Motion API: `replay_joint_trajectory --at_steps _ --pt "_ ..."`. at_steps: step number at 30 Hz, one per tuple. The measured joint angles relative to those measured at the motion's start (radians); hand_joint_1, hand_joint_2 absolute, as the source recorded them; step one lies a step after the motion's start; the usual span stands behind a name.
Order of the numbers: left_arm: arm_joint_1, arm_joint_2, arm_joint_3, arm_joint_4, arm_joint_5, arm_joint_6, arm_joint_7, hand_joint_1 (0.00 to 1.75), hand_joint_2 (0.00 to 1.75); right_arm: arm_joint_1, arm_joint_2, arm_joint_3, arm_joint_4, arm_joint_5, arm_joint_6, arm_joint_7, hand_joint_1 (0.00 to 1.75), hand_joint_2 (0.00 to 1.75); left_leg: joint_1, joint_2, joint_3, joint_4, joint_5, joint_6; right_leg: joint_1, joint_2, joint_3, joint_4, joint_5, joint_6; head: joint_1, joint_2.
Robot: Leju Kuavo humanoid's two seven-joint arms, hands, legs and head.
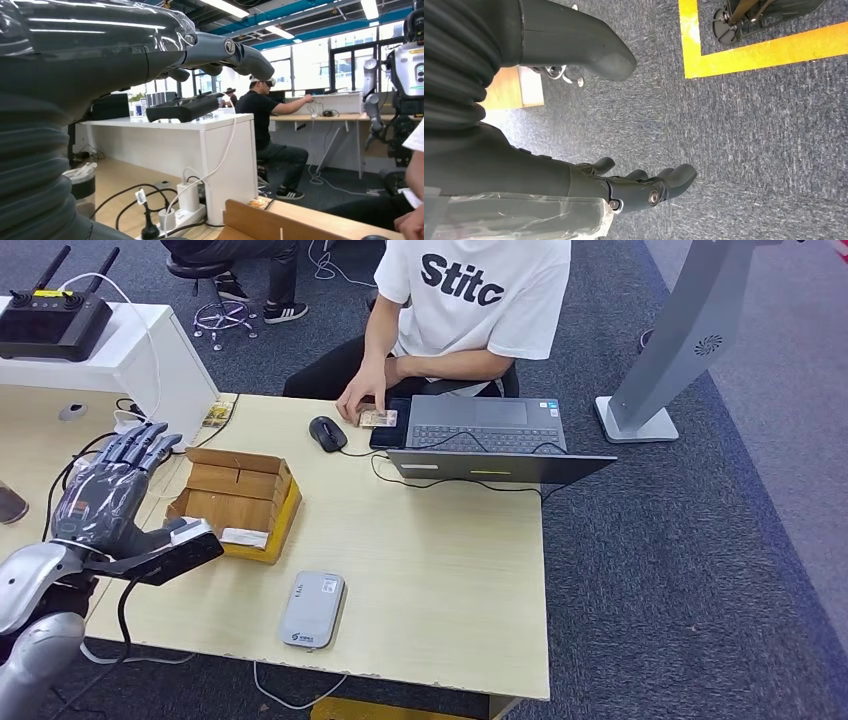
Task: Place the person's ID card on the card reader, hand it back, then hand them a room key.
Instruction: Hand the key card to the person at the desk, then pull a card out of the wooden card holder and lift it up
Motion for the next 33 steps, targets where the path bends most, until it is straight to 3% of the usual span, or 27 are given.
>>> replay_joint_trajectory --at_steps 9,25,33 --pt "0.033 -0.020 0.008 0.054 -0.050 0.045 0.022 0.00 1.75 -0.001 0.005 0.000 0.000 0.023 0.000 0.000 0.00 1.75 0.000 0.000 0.000 0.000 0.000 0.000 0.000 0.000 0.000 0.000 0.000 0.000 0.000 0.000" --pt "0.005 -0.230 0.008 0.354 -0.175 0.186 0.020 0.00 1.75 -0.007 0.006 0.000 0.000 0.071 0.001 0.005 0.00 1.75 0.000 0.000 0.000 0.001 0.000 0.000 0.000 0.000 0.000 0.000 0.000 0.000 0.000 0.000" --pt "-0.028 -0.284 0.008 0.428 -0.183 0.190 0.009 0.00 1.75 -0.008 0.006 0.000 0.000 0.078 0.001 0.002 0.00 1.75 0.000 0.000 0.000 0.001 0.000 0.000 0.000 0.000 0.000 0.000 0.000 0.000 0.000 0.000"
